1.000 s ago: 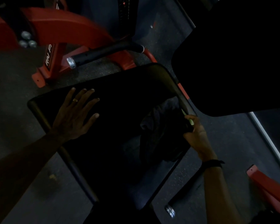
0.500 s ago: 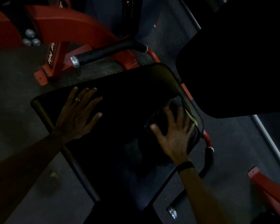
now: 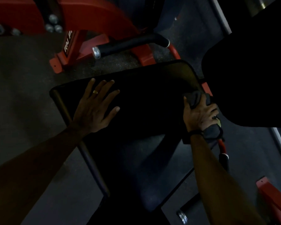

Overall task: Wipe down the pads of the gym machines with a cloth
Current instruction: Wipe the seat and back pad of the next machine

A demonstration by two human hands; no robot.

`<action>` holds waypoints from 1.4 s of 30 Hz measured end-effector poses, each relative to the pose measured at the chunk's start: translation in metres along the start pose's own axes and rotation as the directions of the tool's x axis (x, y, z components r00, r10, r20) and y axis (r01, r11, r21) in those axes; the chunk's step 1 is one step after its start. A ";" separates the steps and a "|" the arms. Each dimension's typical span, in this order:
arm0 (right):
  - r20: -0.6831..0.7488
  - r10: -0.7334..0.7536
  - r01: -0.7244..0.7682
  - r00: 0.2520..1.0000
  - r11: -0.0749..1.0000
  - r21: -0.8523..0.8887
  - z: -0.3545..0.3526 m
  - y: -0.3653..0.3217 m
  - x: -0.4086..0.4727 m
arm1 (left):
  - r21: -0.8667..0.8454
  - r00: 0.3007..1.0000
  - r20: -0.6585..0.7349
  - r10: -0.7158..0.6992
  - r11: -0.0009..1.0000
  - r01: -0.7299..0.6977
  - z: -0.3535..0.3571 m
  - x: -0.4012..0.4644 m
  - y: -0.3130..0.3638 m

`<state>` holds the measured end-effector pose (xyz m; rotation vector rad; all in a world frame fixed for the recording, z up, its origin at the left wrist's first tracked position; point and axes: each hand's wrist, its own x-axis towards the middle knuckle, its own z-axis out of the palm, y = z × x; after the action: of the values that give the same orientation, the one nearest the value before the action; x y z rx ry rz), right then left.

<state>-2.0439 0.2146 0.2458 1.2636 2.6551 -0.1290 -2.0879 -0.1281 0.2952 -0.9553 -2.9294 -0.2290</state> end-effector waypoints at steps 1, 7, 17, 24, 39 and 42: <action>-0.007 -0.011 0.011 1.000 1.000 0.006 -0.002 -0.012 -0.006 | -0.003 1.000 0.005 -0.001 1.000 0.001 0.000 0.000 0.000; 0.064 -0.620 0.615 0.782 0.784 0.082 -0.024 -0.035 -0.169 | 0.000 0.998 0.047 -0.049 0.999 0.049 -0.002 0.002 0.000; 0.011 0.020 -0.021 1.000 0.998 0.062 0.000 0.000 0.001 | -0.031 1.000 0.014 -0.027 0.999 0.028 -0.001 0.002 0.002; 0.047 -0.692 0.688 0.720 0.721 0.075 -0.015 -0.041 -0.121 | -0.006 0.999 0.031 -0.036 0.999 0.036 -0.001 0.001 0.001; 0.003 -0.288 0.288 0.958 0.957 0.043 0.002 -0.016 -0.066 | -0.028 0.998 0.054 -0.029 0.999 0.030 -0.001 0.002 0.000; 0.098 -0.680 0.673 0.727 0.733 0.096 -0.009 0.005 -0.151 | -0.005 0.996 0.084 -0.025 1.000 0.025 -0.001 0.003 -0.001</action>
<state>-1.9488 0.1047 0.2874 0.2038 2.8674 -0.3723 -2.0908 -0.1272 0.2963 -0.9521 -3.0200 -0.2041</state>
